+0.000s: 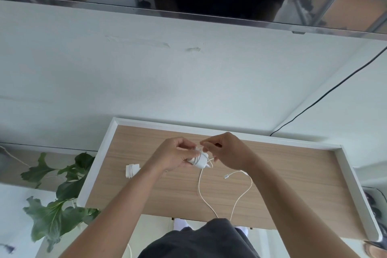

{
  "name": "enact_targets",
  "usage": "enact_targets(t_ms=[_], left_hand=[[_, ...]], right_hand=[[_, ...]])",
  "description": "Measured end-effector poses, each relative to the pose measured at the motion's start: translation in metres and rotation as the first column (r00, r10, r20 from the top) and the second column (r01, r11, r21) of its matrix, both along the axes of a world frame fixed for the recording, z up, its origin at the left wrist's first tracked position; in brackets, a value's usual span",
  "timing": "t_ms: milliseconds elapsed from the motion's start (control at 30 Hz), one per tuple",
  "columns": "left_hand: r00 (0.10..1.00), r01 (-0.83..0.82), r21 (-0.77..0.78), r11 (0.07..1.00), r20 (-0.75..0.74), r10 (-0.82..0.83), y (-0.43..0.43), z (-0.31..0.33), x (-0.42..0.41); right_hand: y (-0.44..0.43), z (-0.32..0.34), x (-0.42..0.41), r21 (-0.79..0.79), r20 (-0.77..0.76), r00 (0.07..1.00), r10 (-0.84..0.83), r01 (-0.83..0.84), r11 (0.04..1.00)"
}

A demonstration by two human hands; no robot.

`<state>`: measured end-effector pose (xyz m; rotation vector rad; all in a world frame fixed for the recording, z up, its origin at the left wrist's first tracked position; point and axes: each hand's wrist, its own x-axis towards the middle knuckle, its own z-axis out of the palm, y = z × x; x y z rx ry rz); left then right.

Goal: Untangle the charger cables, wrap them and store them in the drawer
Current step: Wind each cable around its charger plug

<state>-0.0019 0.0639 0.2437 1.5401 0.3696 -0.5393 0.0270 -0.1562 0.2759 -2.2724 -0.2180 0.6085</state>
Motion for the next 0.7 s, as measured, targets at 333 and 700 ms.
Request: enact_targets(t_ms=[333,700], left_hand=[[0.948,-0.315,-0.209,0.926,-0.022,0.317,-0.002,-0.008,0.001],[0.922,-0.387,-0.435,0.813,-0.213,0.324,0.003,-0.004,0.006]], right_hand=[[0.009,-0.006,-0.025,0.255,-0.011,0.992,-0.129,0.127,0.959],[-0.001,-0.031,-0.035,0.468,-0.195,0.966,-0.171,0.245,0.849]])
